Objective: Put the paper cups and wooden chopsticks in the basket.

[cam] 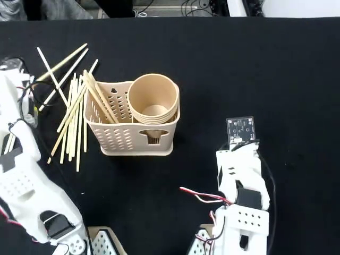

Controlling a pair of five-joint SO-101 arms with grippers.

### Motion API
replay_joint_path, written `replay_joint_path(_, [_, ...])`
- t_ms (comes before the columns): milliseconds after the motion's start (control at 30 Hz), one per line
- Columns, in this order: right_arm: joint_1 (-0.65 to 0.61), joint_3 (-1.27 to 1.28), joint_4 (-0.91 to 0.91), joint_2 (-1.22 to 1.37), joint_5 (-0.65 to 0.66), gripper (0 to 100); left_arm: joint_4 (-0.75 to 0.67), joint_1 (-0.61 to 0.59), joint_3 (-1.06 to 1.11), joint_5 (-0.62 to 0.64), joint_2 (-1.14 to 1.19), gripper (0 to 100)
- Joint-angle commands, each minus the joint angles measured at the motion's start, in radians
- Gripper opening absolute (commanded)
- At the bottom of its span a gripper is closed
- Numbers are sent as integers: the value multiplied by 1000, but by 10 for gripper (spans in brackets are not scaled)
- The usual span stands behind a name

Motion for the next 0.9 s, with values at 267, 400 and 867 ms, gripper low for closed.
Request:
replay_joint_path(267, [6,-7,-12,-15,-5,12,-117,-8,461,-11,-870,29])
replay_joint_path(400, [6,-7,-12,-15,-5,12,-307,-8,702,-5,-1158,29])
replay_joint_path(867, [6,-7,-12,-15,-5,12,-1008,183,1194,387,-1791,28])
